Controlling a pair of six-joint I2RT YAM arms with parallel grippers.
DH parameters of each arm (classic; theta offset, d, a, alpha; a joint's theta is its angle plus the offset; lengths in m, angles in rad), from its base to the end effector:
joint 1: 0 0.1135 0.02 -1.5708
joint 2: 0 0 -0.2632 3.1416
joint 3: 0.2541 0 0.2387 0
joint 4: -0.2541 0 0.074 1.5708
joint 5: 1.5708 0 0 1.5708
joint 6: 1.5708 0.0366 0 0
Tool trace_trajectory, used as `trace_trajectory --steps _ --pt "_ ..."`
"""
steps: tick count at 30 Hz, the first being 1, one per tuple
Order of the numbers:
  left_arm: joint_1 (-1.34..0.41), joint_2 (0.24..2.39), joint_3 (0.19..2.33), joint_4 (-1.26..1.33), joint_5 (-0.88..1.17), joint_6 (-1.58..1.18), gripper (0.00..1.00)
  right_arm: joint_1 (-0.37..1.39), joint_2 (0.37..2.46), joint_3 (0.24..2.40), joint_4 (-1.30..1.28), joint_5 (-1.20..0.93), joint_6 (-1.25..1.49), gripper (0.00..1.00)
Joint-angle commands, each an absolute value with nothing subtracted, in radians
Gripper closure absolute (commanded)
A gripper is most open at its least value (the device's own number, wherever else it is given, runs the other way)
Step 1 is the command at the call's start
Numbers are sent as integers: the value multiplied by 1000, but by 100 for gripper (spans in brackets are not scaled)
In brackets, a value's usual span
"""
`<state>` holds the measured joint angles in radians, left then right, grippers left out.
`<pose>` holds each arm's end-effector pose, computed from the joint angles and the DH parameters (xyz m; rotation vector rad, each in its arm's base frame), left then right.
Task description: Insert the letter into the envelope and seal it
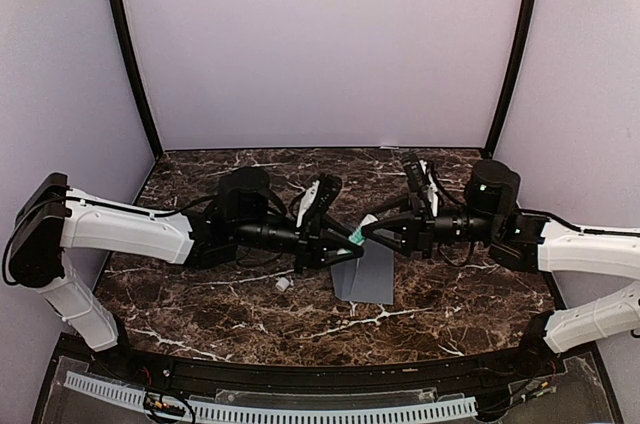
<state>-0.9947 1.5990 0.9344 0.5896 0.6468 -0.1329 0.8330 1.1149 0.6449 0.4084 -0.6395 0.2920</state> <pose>0.1717 -0.3049 0.2736 1.2197 1.3564 -1.3570 0.1456 0.1926 0.2923 -0.9797 1.5207 1.3499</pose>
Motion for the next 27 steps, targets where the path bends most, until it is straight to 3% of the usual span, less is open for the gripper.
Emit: trace_trajectory --steps 1,7,15,27 --pt "-994 1601 964 615 666 -139 100 839 1115 680 459 -635 291 55" --pt "-993 1597 959 614 670 -140 100 839 1114 681 468 -635 297 60" --pt "-993 1594 961 606 660 -134 100 840 1150 690 474 -653 314 81" --pt "-993 1592 976 586 635 -113 100 840 1178 696 470 -664 329 66"
